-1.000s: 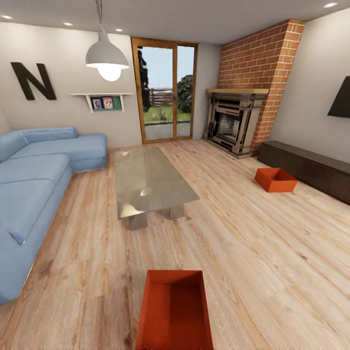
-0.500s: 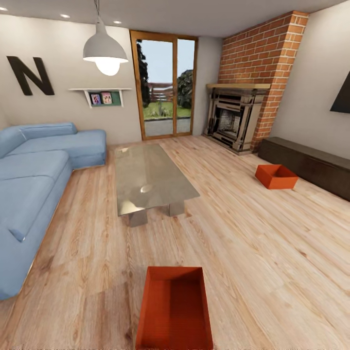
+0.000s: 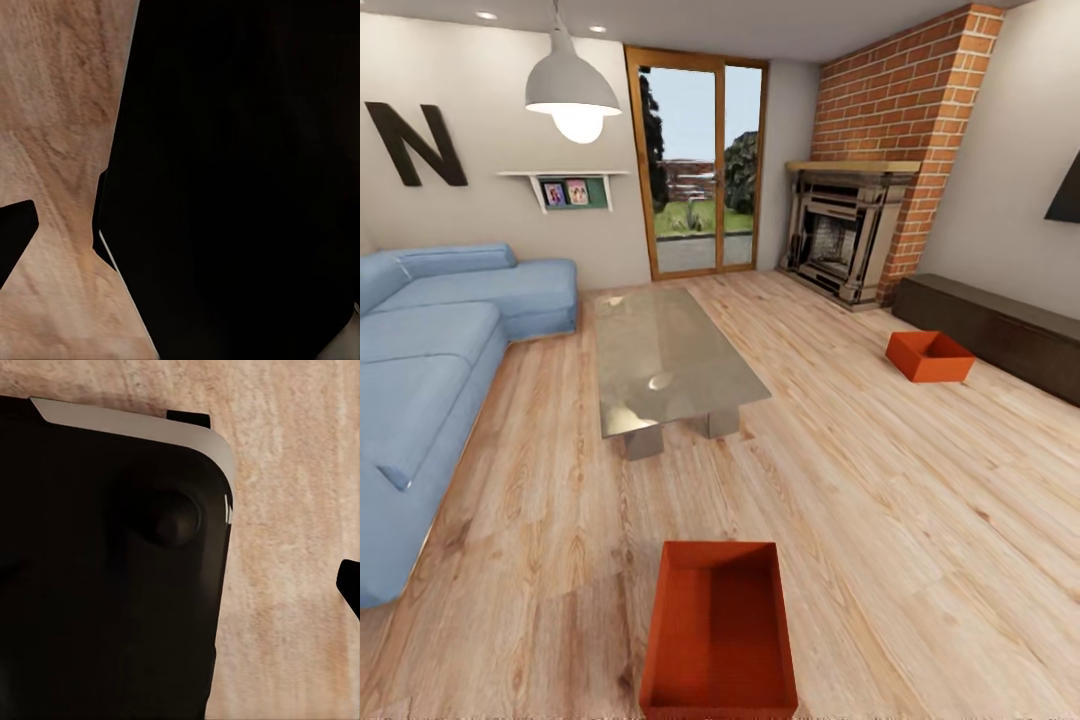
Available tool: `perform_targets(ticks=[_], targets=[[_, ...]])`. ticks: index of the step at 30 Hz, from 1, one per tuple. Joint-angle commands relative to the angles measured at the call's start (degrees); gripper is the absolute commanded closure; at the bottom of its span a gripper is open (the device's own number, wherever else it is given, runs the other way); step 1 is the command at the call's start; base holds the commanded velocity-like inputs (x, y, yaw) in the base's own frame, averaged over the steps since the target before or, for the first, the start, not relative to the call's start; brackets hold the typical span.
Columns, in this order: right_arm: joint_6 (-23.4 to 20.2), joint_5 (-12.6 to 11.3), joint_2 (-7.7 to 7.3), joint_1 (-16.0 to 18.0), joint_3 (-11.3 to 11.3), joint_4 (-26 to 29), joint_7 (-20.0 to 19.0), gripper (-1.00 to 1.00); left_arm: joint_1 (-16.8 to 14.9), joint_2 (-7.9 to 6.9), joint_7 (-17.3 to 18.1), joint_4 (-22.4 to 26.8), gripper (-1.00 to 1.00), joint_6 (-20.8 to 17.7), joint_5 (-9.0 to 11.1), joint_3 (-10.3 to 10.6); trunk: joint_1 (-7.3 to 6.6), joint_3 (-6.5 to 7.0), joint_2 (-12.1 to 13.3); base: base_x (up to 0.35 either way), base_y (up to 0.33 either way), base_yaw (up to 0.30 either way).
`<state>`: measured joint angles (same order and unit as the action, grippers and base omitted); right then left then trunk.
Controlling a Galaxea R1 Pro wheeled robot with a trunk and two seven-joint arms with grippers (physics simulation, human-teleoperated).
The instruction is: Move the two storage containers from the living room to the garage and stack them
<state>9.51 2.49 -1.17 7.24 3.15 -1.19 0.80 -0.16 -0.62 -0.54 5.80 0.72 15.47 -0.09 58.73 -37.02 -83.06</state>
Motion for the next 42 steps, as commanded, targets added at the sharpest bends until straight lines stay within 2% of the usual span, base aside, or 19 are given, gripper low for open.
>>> perform_targets(ticks=[1,42], targets=[[0.2,0.2,-0.03,0.1,0.3,-0.1,0.1,-1.0,0.0,0.0,-0.1,0.0,-1.0,0.1,0.2,0.0,0.0,-0.14,0.0,0.0,0.0,0.0],[0.5,0.2,-0.05,0.1,0.2,-0.1,0.1,-1.0,0.0,0.0,-0.1,0.0,-1.0,0.1,0.3,0.0,0.0,-3.9,0.0,0.0,0.0,0.0]])
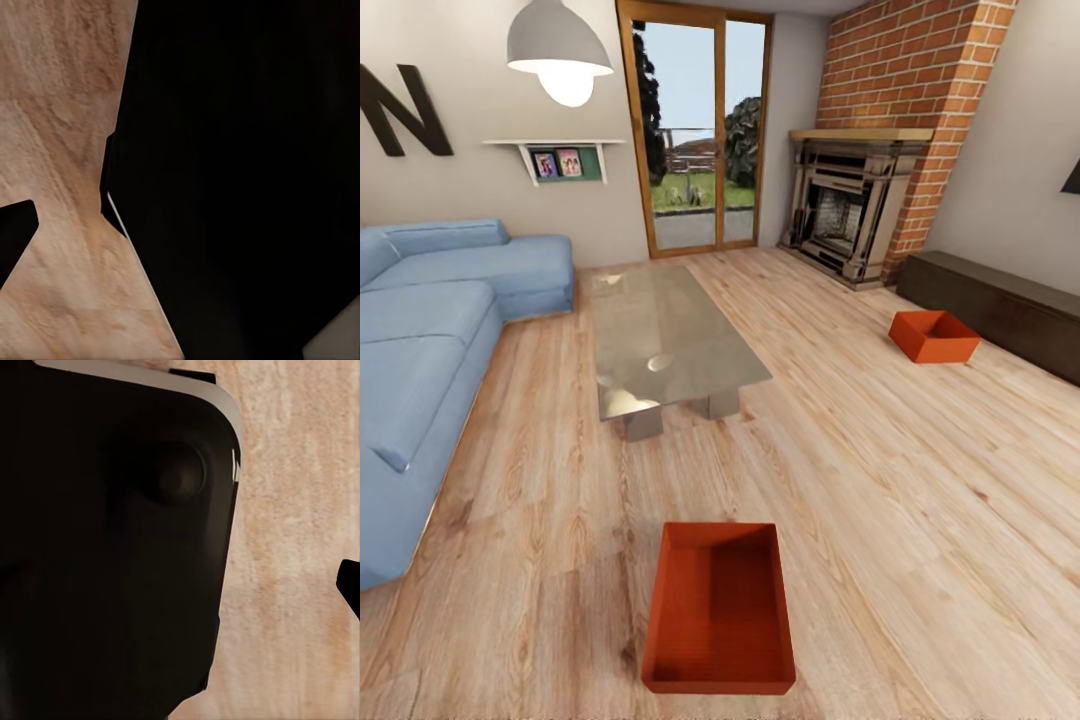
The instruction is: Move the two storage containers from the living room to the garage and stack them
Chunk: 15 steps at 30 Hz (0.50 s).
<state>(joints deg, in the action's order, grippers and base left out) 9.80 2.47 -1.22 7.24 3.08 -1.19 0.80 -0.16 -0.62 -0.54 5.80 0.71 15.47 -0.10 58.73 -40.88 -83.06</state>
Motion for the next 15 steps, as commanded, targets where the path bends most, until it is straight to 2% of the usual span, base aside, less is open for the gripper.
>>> perform_targets(ticks=[1,15], targets=[[0.2,0.3,-0.01,0.1,0.3,-0.1,0.1,-1.0,0.0,0.0,-0.1,0.0,-1.0,0.1,0.3,0.0,0.0,-0.14,0.0,0.0,0.0,0.0],[0.2,0.3,-0.01,0.1,0.3,-0.1,0.1,-1.0,0.0,0.0,-0.1,0.0,-1.0,0.1,0.2,0.0,0.0,-1.42,0.0,0.0,0.0,0.0]])
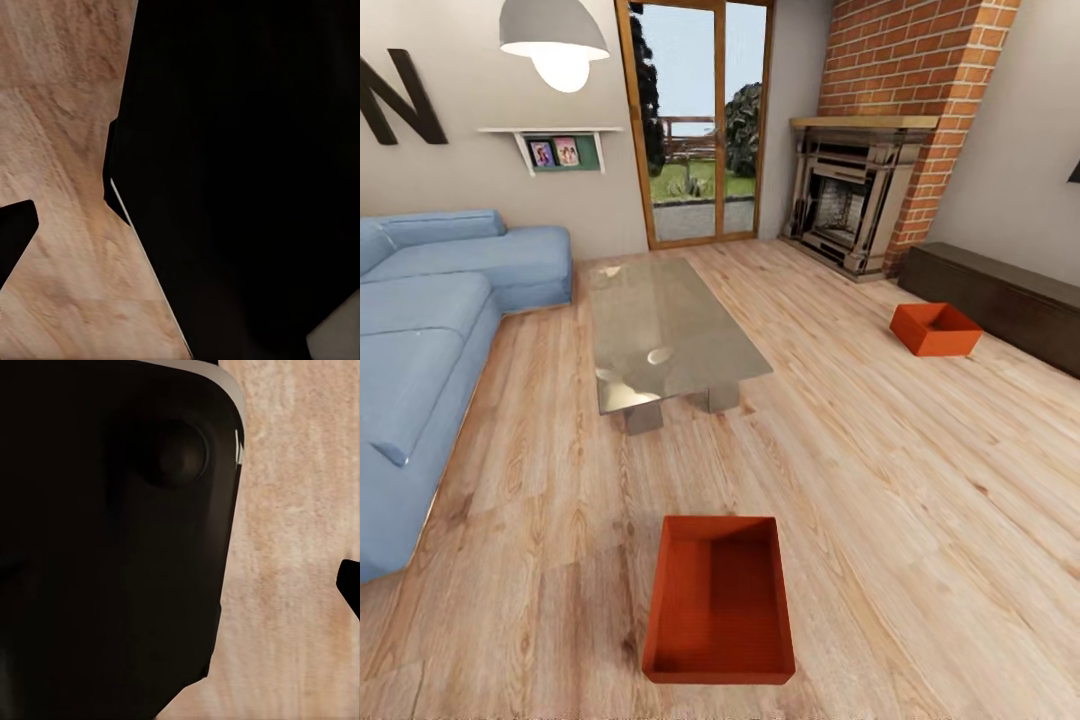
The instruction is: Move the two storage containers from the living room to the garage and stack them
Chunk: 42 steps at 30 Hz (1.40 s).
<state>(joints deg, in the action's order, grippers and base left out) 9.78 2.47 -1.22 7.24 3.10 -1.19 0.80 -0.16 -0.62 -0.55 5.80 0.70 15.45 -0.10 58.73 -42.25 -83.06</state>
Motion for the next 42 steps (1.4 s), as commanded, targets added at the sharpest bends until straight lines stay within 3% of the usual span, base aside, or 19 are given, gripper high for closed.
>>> perform_targets(ticks=[1,42], targets=[[0.2,0.3,-0.01,0.1,0.3,-0.1,0.1,-1.0,0.0,0.0,0.0,0.0,-1.0,0.1,0.2,0.0,-0.01,-0.13,0.0,0.0,0.0,0.0],[0.2,0.2,-0.09,0.1,0.3,-0.1,0.1,-1.0,0.0,0.0,0.0,0.0,-1.0,0.1,0.3,0.0,-0.01,-3.89,0.0,0.0,0.0,0.0]])
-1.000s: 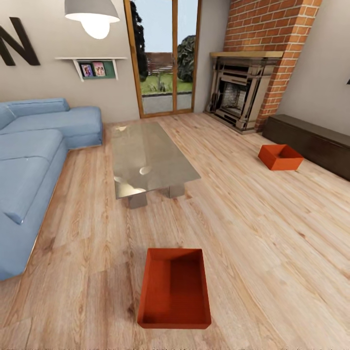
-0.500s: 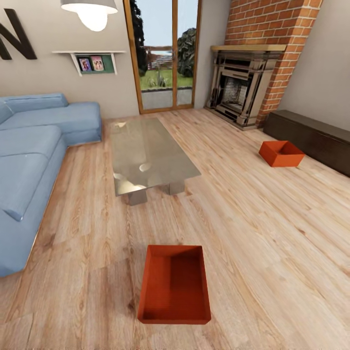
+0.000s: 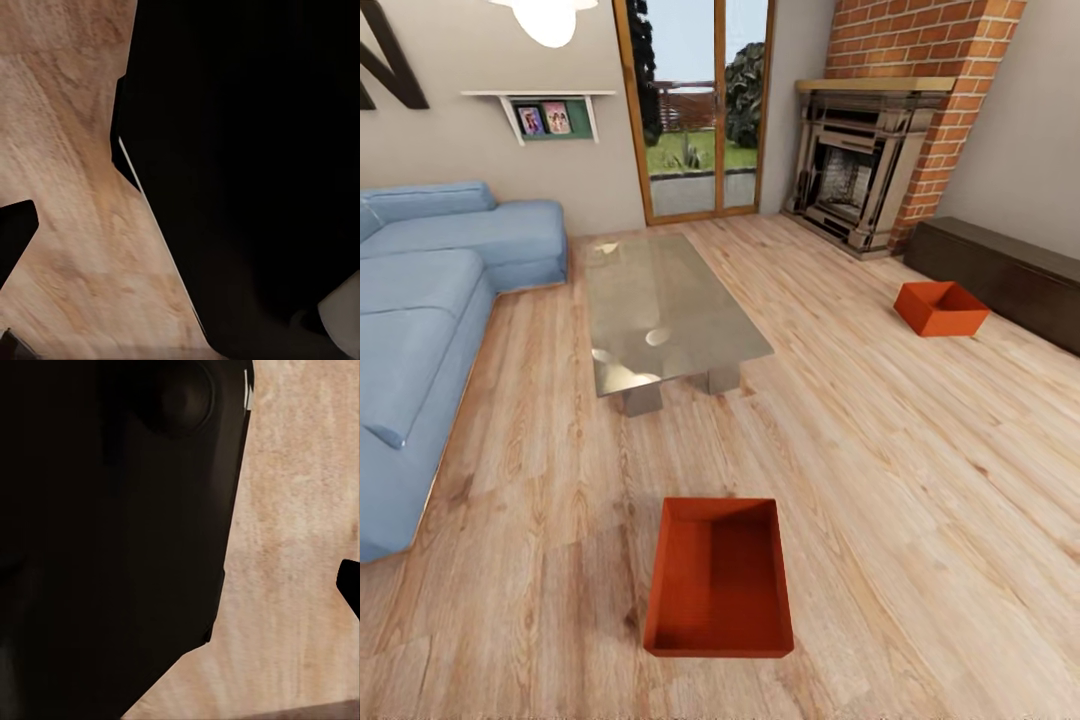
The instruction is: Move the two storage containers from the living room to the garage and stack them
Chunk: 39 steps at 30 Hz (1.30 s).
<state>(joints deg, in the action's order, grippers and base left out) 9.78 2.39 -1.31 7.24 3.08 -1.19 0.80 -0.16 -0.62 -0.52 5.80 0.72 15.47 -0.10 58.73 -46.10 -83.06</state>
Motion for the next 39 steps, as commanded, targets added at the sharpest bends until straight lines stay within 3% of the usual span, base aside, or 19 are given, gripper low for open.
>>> perform_targets(ticks=[1,26,39], targets=[[0.2,0.2,-0.01,0.1,0.3,-0.1,0.1,-1.0,0.0,0.0,-0.1,0.0,-1.0,0.1,0.3,0.0,-0.01,-0.13,0.0,0.0,0.0,0.0],[0.3,0.2,-0.01,0.1,0.3,-0.1,0.1,-1.0,0.0,0.0,-0.1,0.0,-1.0,0.1,0.2,0.1,-0.01,-2.4,0.0,0.0,0.0,0.0],[0.2,0.1,0.18,0.1,0.1,-0.1,0.1,-1.0,0.0,0.0,-0.1,0.0,-1.0,0.1,0.2,0.0,-0.01,-2.57,0.0,0.0,0.0,0.0]])
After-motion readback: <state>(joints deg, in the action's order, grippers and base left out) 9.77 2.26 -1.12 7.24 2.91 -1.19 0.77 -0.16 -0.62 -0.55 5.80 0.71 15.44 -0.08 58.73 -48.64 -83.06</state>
